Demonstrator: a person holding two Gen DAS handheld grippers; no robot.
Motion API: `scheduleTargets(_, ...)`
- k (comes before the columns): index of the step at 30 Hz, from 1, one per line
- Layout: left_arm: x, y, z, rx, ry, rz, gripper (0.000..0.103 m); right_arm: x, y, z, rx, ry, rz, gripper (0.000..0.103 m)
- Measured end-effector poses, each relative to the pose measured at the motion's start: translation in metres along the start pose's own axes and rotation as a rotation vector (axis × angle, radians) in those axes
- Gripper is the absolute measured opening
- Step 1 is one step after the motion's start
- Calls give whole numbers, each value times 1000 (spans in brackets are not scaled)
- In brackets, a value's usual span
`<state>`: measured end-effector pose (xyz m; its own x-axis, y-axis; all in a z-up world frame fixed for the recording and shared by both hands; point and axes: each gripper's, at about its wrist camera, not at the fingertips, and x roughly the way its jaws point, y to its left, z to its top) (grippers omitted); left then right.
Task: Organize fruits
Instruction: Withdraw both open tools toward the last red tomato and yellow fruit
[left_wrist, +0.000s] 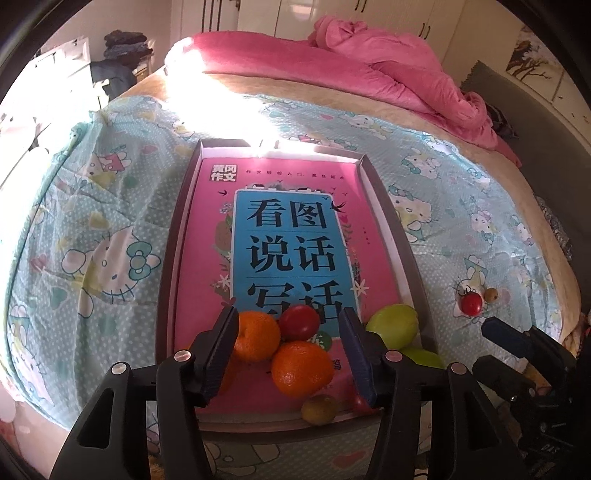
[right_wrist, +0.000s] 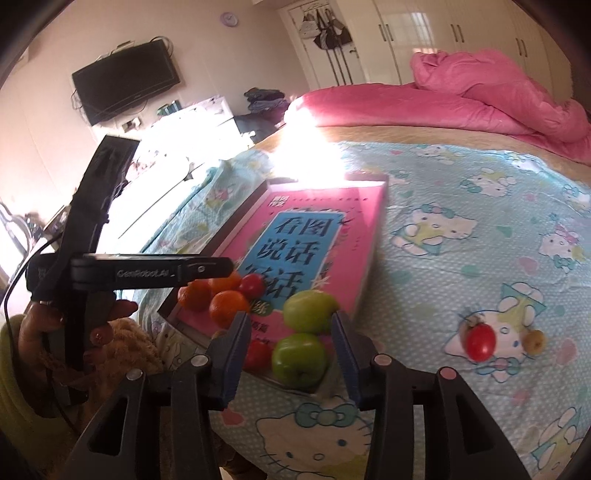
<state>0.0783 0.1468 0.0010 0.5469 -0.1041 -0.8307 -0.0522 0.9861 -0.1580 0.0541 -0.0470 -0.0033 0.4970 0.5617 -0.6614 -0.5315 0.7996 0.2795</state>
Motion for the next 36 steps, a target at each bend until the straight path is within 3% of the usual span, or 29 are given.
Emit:
scheduleTargets(6,-4,-18,-2,-23,-2,-57,65,-18,-28,4,48,-42,-49,54)
scheduleTargets(20,-5,-79,1,74,14,-85,67,-59,-100,9,142,-104,-198,62)
scheduleTargets(30,12,-144,8,186,42,-140,67,-62,-150,-2,188,-15,-353,62)
scheduleTargets(36,39,-181,3,258,101,-158,67,-47,-172,-12,256,58,-338,62)
